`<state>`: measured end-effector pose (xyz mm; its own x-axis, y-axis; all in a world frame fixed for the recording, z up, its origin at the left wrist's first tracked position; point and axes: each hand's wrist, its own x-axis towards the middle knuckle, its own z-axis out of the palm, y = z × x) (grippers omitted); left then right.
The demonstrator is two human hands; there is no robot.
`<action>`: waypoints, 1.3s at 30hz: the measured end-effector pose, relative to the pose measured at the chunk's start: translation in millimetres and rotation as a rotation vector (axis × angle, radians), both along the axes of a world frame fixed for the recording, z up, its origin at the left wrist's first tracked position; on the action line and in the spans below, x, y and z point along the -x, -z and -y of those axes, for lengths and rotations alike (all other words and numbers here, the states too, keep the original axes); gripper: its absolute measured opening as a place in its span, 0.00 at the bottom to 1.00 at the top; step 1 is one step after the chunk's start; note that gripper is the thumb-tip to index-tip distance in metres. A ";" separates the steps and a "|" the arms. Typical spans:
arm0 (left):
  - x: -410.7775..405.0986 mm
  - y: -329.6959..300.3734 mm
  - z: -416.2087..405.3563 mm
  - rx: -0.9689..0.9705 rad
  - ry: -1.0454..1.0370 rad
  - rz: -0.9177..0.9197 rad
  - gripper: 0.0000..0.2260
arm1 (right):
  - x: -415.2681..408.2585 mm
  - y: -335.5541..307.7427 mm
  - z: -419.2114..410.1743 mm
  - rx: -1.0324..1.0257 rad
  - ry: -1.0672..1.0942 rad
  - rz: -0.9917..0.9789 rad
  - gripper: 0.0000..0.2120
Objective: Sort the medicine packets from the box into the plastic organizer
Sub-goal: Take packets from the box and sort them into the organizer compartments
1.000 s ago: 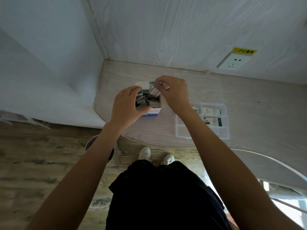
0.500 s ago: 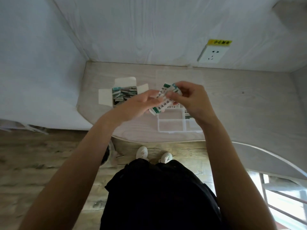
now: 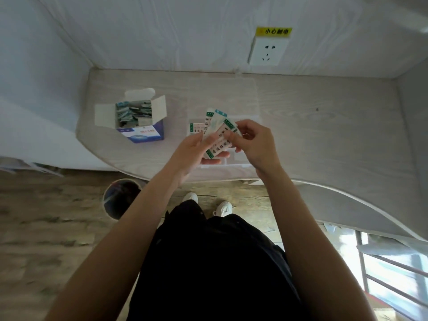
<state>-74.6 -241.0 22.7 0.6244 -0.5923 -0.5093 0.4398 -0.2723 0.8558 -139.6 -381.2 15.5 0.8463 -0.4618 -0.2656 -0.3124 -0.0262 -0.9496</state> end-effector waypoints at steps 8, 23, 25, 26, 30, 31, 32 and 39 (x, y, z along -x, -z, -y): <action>4.2 10.9 7.7 -0.108 -0.109 0.142 0.07 | 9.8 9.4 11.3 -0.079 -0.025 -0.022 0.10; -23.2 15.6 -4.5 0.000 -0.219 0.111 0.07 | -17.3 19.4 -5.5 -0.134 -0.004 0.020 0.13; -25.8 14.6 -6.3 0.008 -0.227 0.126 0.06 | -19.3 19.7 -7.0 -0.182 0.005 0.031 0.13; -27.6 15.0 -7.5 0.006 -0.229 0.130 0.07 | -21.0 20.6 -8.1 -0.201 0.008 0.032 0.12; -30.5 15.8 -10.1 -0.049 -0.180 0.128 0.08 | -25.4 23.8 -9.6 -0.200 -0.020 0.043 0.11; -31.2 16.2 -10.6 -0.069 -0.152 0.131 0.07 | -26.3 24.4 -10.0 -0.177 -0.029 0.036 0.11; -31.9 16.4 -11.0 -0.080 -0.137 0.126 0.06 | -26.9 24.9 -10.1 -0.153 -0.034 0.025 0.12; -35.0 19.5 -12.0 -0.076 -0.179 0.142 0.05 | -28.6 27.8 -11.0 -0.122 -0.094 -0.016 0.04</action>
